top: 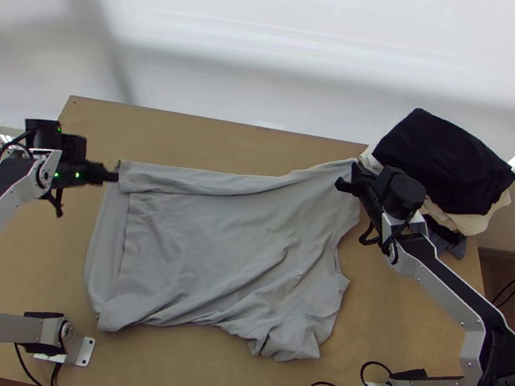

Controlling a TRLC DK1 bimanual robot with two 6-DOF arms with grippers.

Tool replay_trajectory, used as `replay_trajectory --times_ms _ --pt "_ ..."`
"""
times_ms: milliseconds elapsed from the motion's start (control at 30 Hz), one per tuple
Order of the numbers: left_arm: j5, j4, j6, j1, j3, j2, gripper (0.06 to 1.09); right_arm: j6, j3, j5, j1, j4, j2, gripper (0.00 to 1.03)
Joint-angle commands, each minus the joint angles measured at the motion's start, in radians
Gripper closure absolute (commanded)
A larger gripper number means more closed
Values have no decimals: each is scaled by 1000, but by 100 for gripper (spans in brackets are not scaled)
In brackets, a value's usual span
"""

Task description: Fold the t-shirt

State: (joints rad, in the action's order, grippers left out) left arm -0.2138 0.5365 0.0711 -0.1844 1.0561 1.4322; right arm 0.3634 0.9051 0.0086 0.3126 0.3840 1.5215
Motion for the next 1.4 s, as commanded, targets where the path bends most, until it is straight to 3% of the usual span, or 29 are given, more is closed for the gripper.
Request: replay_trajectory --times_ms 0,133,400,533,1367 --pt "-4 123 -36 13 114 83 96 25 14 10 11 26 5 100" --pt "-32 224 -85 13 148 191 83 26 9 11 23 26 5 100" --pt "-52 194 -117 30 145 244 76 26 -2 11 23 26 -1 100" --pt "-52 168 -120 30 153 264 62 26 -5 11 23 26 0 100" --pt "-44 94 -125 37 212 399 62 25 5 11 20 26 6 100"
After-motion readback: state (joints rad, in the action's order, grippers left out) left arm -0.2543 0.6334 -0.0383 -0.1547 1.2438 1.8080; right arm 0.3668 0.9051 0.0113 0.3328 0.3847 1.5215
